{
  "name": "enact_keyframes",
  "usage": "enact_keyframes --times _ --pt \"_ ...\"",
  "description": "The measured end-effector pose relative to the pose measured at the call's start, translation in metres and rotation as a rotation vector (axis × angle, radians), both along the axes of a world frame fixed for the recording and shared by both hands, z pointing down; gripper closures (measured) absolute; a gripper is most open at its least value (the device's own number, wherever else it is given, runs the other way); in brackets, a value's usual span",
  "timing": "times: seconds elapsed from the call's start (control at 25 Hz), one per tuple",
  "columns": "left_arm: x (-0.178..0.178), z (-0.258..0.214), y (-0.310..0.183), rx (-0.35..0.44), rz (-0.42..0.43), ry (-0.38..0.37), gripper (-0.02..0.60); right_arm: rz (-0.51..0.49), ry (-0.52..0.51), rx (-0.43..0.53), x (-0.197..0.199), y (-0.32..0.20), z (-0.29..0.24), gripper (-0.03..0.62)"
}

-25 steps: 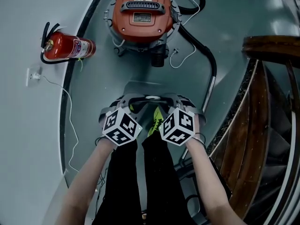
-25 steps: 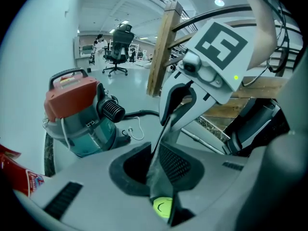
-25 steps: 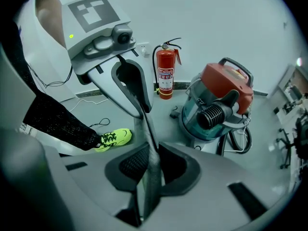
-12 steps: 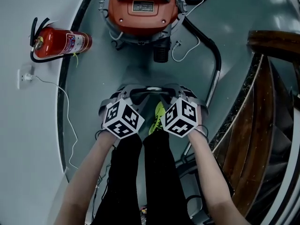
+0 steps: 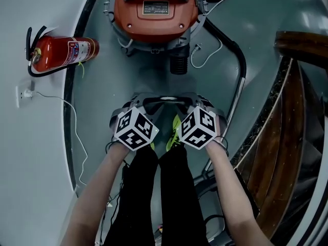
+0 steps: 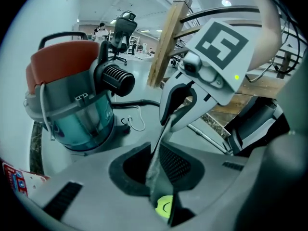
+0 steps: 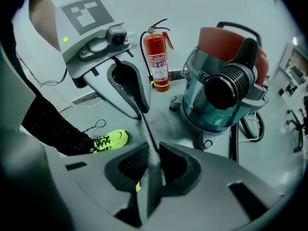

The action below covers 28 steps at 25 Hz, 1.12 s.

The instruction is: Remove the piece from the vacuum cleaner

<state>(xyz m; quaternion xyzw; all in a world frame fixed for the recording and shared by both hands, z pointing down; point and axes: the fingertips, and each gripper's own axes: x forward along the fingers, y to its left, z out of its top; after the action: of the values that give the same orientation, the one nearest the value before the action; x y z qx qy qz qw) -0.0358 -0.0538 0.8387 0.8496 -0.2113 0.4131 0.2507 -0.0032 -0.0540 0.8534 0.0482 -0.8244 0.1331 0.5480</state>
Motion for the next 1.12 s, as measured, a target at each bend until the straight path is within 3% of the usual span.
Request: enact_keyframes --times 0.76,0.96,1.12 --pt "0.002 0.028 0.008 -0.039 0.052 -0.054 0.500 0.060 -0.016 -0.116 0.001 0.009 0.024 0.509" --pt "0.005 0.030 0.018 -0.048 0.086 -0.056 0.436 0.095 -0.030 -0.157 0.001 0.016 0.024 0.485" --pt "0.003 0.033 0.029 -0.076 0.092 -0.062 0.423 0.104 -0.021 -0.187 0.004 0.023 0.026 0.482"
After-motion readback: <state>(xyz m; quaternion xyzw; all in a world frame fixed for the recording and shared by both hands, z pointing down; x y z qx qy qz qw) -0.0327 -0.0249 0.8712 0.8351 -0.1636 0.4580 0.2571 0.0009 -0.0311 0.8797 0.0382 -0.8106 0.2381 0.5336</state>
